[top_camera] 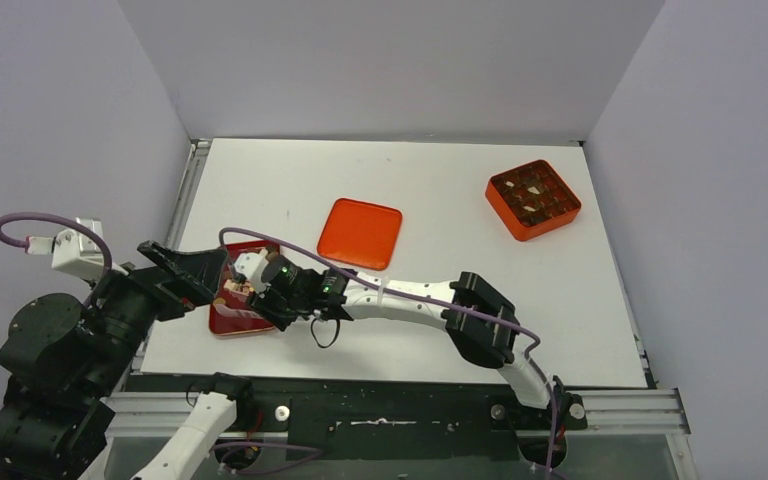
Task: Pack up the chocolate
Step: Pick up the fake chocolate from the plate.
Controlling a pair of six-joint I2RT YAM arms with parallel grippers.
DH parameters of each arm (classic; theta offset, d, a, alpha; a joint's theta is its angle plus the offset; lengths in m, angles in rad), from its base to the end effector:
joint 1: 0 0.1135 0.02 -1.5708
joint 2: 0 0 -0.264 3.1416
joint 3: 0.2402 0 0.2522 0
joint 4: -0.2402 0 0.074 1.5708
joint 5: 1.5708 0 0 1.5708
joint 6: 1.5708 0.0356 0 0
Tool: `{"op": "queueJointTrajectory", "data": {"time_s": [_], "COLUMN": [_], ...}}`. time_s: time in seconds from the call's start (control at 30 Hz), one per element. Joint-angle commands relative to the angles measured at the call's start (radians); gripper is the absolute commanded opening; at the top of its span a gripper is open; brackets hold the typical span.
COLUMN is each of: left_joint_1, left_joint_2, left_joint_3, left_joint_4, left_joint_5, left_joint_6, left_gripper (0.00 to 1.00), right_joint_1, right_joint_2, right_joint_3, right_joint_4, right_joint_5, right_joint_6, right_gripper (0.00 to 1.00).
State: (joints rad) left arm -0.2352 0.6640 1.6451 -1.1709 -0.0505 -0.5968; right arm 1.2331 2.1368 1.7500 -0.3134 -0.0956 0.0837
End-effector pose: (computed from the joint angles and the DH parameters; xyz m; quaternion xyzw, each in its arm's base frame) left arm 0.0063 0.0003 0.4925 -0.1544 0.7552 -0.2395 0.5903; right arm 0.1607 0.4679 0.2290 -0.5092 0.7493 0.2920 0.3067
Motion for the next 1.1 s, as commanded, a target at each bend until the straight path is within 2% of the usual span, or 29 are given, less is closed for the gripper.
{"op": "queueJointTrajectory", "data": {"time_s": [0.0, 0.3, 0.63, 1.07], "left_joint_1": [-0.004, -0.006, -0.006, -0.004], "left_joint_2": [-0.005, -0.014, -0.024, -0.037], "left_joint_3": [0.054, 0.029, 0.011, -0.030], "left_joint_4": [-0.009, 0.010, 0.034, 0.057], "left_joint_5": [0.013, 0.003, 0.002, 0.004], "left_joint_6": [-0.020, -0.010, -0.006, -0.005], "left_gripper": [0.96, 0.96, 0.96, 0.96], "right_joint_1": [0.013, 0.015, 0.017, 0.018], "right_joint_2": [0.033, 0.148, 0.183, 0.262], "right_joint_3": [0.081, 0.205, 0.244, 0.322], "right_joint_4": [0.078, 0.028, 0.014, 0.014], "right_joint_5": [-0.049, -0.005, 0.075, 0.041], "right_joint_6": [-0.048, -0.108, -0.110, -0.123], "right_gripper": [0.40, 0.40, 0.41, 0.42]}}
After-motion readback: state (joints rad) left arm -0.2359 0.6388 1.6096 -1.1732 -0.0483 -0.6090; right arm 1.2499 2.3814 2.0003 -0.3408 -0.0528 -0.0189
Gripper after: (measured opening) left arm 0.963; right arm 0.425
